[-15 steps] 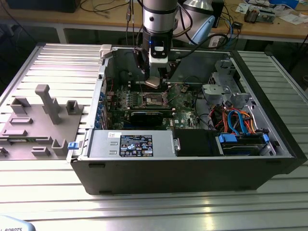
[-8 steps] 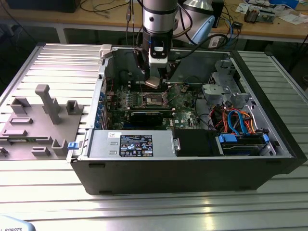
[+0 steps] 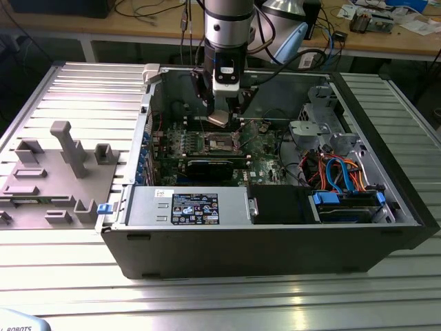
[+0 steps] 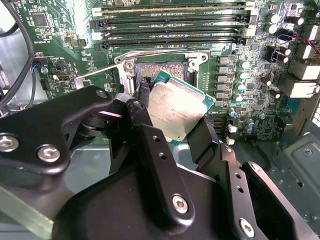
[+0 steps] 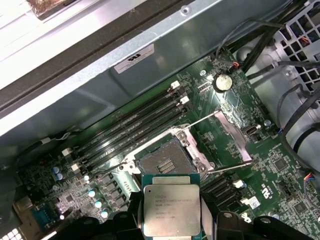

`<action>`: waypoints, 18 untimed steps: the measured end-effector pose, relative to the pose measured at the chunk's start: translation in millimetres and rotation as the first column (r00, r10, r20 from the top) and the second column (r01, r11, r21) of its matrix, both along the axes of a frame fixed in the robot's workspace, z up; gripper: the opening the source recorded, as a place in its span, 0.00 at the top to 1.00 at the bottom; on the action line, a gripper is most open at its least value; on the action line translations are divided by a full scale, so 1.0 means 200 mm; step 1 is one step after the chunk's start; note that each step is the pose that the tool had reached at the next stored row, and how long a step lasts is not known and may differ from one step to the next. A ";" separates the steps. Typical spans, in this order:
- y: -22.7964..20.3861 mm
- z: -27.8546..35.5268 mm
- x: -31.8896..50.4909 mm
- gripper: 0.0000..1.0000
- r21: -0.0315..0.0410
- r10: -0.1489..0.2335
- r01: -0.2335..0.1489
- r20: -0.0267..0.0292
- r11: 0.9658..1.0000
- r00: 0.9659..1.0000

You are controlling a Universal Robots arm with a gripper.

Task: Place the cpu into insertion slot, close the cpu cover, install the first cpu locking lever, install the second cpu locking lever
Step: 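Place the cpu into insertion slot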

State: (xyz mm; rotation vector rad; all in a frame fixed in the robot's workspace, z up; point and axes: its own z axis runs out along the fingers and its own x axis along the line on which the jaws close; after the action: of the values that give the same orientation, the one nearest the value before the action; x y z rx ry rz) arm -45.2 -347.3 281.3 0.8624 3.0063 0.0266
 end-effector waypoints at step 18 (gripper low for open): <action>0.000 -0.006 0.000 0.45 -0.001 -0.016 0.016 0.000 1.000 1.000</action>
State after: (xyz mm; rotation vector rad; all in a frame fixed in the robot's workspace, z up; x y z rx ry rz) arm -45.2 -347.3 280.1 0.8870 2.9988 0.0253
